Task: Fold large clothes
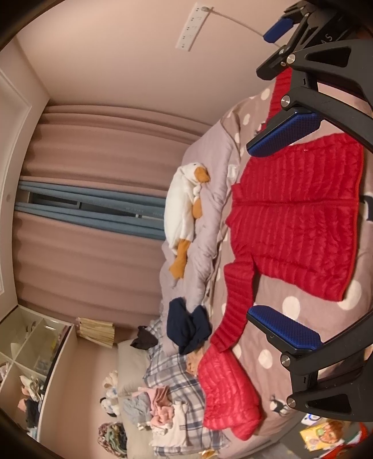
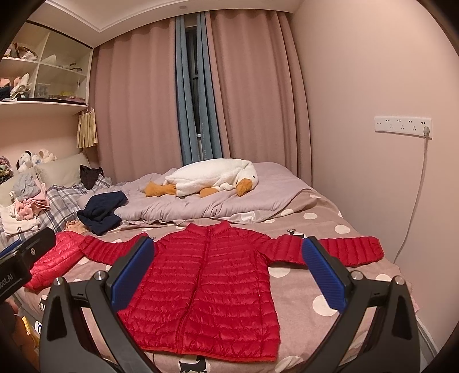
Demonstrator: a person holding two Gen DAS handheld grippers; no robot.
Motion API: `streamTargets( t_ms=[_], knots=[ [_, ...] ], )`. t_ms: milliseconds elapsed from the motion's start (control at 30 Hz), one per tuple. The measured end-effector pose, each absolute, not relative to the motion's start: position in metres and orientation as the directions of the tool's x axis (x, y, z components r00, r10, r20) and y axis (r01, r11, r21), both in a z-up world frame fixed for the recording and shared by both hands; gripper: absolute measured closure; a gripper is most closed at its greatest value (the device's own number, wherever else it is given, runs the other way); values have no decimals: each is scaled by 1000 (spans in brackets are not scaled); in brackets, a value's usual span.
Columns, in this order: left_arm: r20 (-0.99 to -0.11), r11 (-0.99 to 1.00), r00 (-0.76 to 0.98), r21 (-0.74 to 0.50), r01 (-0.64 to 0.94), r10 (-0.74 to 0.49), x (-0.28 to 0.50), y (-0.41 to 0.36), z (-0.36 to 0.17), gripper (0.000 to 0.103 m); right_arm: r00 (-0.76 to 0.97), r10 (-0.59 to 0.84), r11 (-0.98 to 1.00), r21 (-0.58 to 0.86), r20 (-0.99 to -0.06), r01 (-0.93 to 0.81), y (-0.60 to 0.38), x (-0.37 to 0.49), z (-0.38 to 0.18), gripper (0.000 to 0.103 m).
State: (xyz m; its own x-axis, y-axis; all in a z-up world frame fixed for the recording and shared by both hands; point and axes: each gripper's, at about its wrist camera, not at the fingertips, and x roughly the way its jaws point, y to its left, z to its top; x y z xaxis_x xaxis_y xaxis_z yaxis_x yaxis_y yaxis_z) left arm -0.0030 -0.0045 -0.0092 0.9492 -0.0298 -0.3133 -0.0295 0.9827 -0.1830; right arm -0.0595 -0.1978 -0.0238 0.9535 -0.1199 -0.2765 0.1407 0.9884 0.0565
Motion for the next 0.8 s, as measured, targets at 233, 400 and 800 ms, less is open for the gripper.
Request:
streamTargets(
  t_ms=[233, 400, 800],
  knots=[
    [-315, 983, 949, -183, -29, -30, -3, -4, -9, 1, 953, -129, 988, 51, -273, 149, -199, -62, -24, 0],
    [-318, 983, 948, -181, -30, -30, -3, -5, -10, 1, 952, -121, 988, 55, -281, 142, -200, -62, -26, 0],
    [-322, 984, 946, -176, -26, -33, -2, -7, -10, 1, 949, -129, 987, 52, -288, 150, -201, -62, -28, 0]
  ],
)
